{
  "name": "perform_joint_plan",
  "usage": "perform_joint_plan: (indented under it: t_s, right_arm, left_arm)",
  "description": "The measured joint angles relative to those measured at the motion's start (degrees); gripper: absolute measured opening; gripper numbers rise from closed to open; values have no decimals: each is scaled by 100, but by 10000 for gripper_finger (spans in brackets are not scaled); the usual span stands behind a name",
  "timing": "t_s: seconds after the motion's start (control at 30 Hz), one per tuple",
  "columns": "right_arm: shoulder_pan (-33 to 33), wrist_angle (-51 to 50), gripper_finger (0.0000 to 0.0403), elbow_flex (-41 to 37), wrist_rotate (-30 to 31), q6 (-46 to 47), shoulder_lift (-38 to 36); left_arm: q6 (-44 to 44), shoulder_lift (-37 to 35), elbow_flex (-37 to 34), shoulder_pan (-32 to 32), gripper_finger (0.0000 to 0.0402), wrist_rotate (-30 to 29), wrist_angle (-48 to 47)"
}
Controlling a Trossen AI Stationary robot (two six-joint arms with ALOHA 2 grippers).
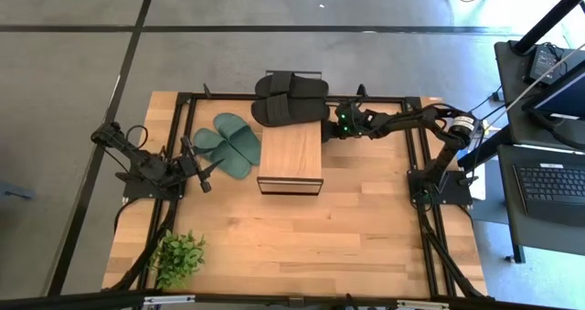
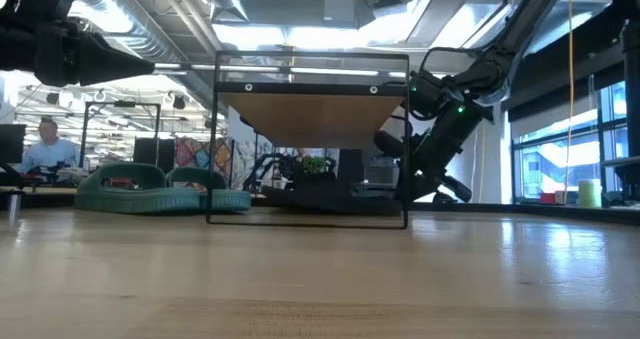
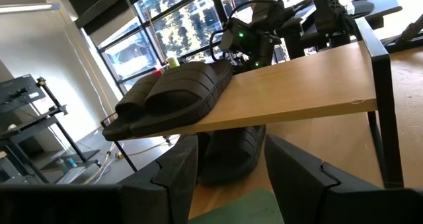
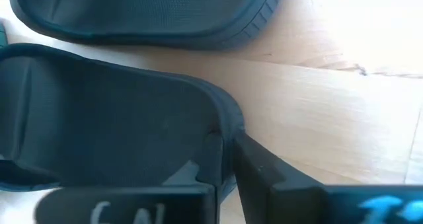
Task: Pick and place slides into the shelf
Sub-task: Put the black slide under the shelf
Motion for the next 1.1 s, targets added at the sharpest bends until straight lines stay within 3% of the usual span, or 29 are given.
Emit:
perform_joint_plan:
  t_s: [0.6, 1.1]
  right_arm:
    - [0, 77, 132, -10, 220, 149, -9]
    - [59, -544, 138, 212, 265, 133, -20]
  left_arm:
    - [1, -1, 0, 1, 168, 1, -2]
    - [1, -1, 0, 0, 168, 1, -4]
